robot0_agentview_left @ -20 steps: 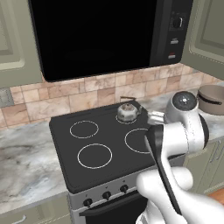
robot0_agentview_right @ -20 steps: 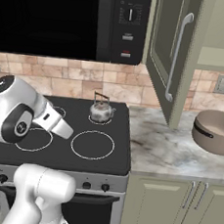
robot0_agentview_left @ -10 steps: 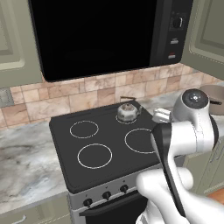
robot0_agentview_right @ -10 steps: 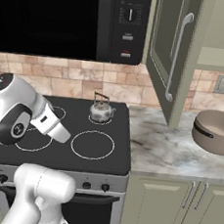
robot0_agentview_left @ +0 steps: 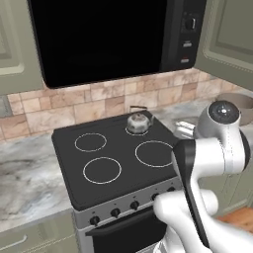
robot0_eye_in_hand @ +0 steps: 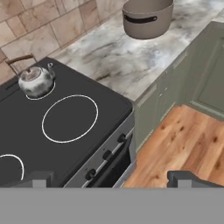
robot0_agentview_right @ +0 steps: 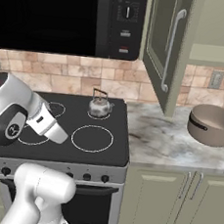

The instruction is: Pick the kettle from the cabinet and place it on a stove burner. Then pick the pot from the counter and place it on another stove burner. Finally, turn both burners on.

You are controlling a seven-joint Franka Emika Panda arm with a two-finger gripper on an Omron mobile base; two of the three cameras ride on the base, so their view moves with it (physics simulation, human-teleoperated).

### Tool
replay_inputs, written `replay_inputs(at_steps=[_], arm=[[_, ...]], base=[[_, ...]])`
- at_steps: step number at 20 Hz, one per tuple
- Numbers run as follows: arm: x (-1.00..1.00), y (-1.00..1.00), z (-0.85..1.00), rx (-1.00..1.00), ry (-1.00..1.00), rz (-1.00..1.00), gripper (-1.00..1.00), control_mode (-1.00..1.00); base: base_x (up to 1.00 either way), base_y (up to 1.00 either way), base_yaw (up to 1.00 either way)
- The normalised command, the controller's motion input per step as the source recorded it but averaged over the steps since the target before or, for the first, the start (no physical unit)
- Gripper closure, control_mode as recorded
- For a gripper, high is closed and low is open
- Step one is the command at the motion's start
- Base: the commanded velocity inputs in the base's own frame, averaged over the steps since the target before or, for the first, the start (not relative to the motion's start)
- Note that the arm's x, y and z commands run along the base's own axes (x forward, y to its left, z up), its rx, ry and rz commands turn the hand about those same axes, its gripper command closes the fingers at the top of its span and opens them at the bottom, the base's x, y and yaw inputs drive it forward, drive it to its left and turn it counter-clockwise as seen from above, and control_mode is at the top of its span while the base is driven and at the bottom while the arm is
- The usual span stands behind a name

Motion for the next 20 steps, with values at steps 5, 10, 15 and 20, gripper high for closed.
replay_inputs(at_steps=[5, 10, 15, 20], arm=[[0.0, 0.0, 0.0, 0.0, 0.0, 0.0, -1.0, 1.0], [0.0, 0.0, 0.0, 0.0, 0.0, 0.0, -1.0, 1.0], [0.0, 0.0, 0.0, 0.0, 0.0, 0.0, -1.0, 1.0], [0.0, 0.0, 0.0, 0.0, 0.0, 0.0, -1.0, 1.0]], base=[[-0.46, -0.12, -0.12], [-0.41, -0.27, -0.09], [-0.3, -0.46, -0.02], [-0.18, -0.58, 0.0]])
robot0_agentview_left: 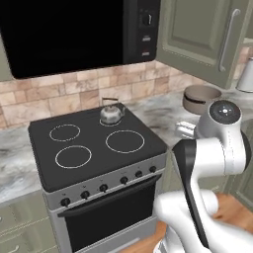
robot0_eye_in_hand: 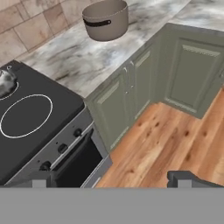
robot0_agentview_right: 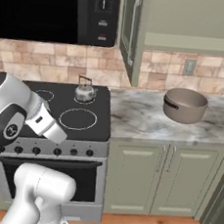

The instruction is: Pick the kettle from the cabinet and place it on a stove burner. Then pick the pot from the counter and place it on another stove burner. Finally, turn both burners on.

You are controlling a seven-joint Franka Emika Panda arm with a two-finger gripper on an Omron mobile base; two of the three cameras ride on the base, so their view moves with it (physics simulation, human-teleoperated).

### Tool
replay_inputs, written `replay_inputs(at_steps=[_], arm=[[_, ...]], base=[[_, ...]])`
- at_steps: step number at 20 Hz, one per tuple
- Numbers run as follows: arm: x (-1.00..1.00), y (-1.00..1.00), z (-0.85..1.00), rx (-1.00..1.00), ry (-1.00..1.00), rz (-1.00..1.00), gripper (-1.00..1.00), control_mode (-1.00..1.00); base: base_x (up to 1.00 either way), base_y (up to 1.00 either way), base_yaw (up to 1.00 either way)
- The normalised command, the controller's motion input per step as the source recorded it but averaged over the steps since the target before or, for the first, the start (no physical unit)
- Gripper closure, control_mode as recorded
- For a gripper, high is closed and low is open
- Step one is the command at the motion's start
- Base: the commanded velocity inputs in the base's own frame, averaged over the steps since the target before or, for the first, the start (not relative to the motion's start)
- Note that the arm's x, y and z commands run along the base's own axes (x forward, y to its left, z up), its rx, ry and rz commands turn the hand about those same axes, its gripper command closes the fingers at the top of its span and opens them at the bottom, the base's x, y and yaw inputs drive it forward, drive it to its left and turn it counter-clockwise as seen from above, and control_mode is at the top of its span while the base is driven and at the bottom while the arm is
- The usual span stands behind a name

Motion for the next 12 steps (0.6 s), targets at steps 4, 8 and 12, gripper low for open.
replay_inputs(at_steps=[4, 8, 12], arm=[[0.0, 0.0, 0.0, 0.0, 0.0, 0.0, -1.0, 1.0], [0.0, 0.0, 0.0, 0.0, 0.0, 0.0, -1.0, 1.0], [0.0, 0.0, 0.0, 0.0, 0.0, 0.0, -1.0, 1.0]], base=[[-0.17, -0.63, 0.03], [-0.25, -0.68, 0.07], [-0.3, -0.63, 0.05]])
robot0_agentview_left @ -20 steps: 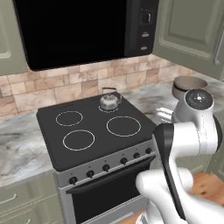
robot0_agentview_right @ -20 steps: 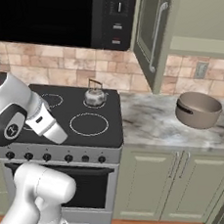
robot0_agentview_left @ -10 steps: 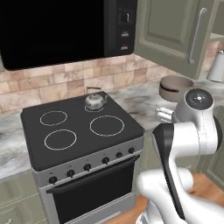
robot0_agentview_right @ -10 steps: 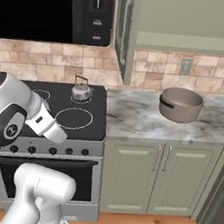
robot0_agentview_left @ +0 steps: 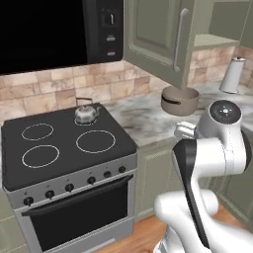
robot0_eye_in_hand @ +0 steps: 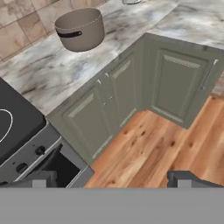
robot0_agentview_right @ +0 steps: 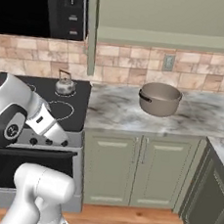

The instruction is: Pick the kettle from the cabinet and place it on a stove burner. Then pick the pot from the counter and place it on another stove burner. Finally, turn both burners on.

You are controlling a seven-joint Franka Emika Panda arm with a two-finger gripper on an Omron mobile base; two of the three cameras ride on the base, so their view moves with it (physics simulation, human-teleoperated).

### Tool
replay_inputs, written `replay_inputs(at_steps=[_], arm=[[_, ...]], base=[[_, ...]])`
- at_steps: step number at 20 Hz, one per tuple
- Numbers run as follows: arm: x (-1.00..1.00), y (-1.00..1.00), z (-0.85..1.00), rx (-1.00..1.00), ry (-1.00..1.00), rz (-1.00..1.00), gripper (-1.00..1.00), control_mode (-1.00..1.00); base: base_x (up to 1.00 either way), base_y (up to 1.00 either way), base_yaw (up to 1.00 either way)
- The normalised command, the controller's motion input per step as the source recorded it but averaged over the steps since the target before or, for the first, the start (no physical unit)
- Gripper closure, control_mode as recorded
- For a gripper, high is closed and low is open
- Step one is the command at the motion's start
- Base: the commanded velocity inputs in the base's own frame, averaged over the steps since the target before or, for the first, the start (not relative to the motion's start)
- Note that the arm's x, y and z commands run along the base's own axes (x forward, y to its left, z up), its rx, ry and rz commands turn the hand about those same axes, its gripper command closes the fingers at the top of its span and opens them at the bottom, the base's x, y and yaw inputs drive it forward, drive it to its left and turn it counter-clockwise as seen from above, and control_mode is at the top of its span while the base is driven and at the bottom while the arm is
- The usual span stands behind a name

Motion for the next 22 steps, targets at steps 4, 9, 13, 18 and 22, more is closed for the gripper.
replay_inputs(at_steps=[4, 9, 13, 18, 22], arm=[[0.0, 0.0, 0.0, 0.0, 0.0, 0.0, -1.0, 1.0], [0.0, 0.0, 0.0, 0.0, 0.0, 0.0, -1.0, 1.0], [0.0, 0.0, 0.0, 0.0, 0.0, 0.0, -1.0, 1.0], [0.0, 0.0, 0.0, 0.0, 0.0, 0.0, -1.0, 1.0], [0.0, 0.0, 0.0, 0.0, 0.0, 0.0, -1.0, 1.0]], base=[[-0.29, -0.59, 0.05], [-0.21, -0.58, 0.05], [-0.05, -0.62, 0.03], [0.0, -0.61, 0.05], [0.04, -0.48, 0.09]])
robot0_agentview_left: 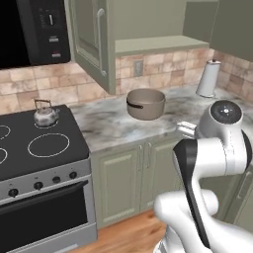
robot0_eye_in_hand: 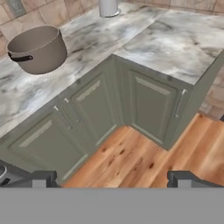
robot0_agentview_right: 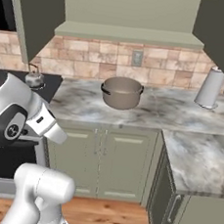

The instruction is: Pick the kettle from the cabinet and place it on a stove burner. Then pick the pot from the counter and place it on another stove burner. Finally, turn both burners on.

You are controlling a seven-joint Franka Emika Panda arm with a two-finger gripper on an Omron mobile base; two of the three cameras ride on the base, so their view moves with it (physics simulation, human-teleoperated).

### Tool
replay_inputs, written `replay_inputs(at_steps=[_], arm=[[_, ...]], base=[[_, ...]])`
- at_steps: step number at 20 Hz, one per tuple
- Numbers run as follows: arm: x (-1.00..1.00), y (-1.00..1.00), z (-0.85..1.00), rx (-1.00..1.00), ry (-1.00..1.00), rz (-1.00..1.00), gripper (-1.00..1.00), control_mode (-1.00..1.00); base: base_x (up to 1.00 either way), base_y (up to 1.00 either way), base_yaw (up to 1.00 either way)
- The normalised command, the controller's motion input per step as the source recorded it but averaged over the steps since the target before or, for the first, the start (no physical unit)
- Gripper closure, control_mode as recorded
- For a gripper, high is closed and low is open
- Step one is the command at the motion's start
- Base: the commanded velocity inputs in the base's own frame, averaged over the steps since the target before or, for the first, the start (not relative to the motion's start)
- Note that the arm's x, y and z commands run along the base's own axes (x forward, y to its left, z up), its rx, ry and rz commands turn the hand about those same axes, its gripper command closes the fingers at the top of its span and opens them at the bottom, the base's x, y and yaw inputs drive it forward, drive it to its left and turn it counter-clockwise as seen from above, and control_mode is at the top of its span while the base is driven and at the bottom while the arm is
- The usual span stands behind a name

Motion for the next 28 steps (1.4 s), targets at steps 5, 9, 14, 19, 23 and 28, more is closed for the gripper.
replay_inputs(at_steps=[5, 9, 14, 19, 23, 28], arm=[[0.0, 0.0, 0.0, 0.0, 0.0, 0.0, -1.0, 1.0], [0.0, 0.0, 0.0, 0.0, 0.0, 0.0, -1.0, 1.0], [0.0, 0.0, 0.0, 0.0, 0.0, 0.0, -1.0, 1.0], [0.0, 0.0, 0.0, 0.0, 0.0, 0.0, -1.0, 1.0], [0.0, 0.0, 0.0, 0.0, 0.0, 0.0, -1.0, 1.0], [0.0, 0.0, 0.0, 0.0, 0.0, 0.0, -1.0, 1.0]], base=[[0.2, -0.3, 0.14], [0.42, -0.09, 0.13], [0.53, -0.1, 0.12], [0.41, -0.27, 0.11], [0.38, -0.28, 0.11], [0.46, -0.34, 0.09]])
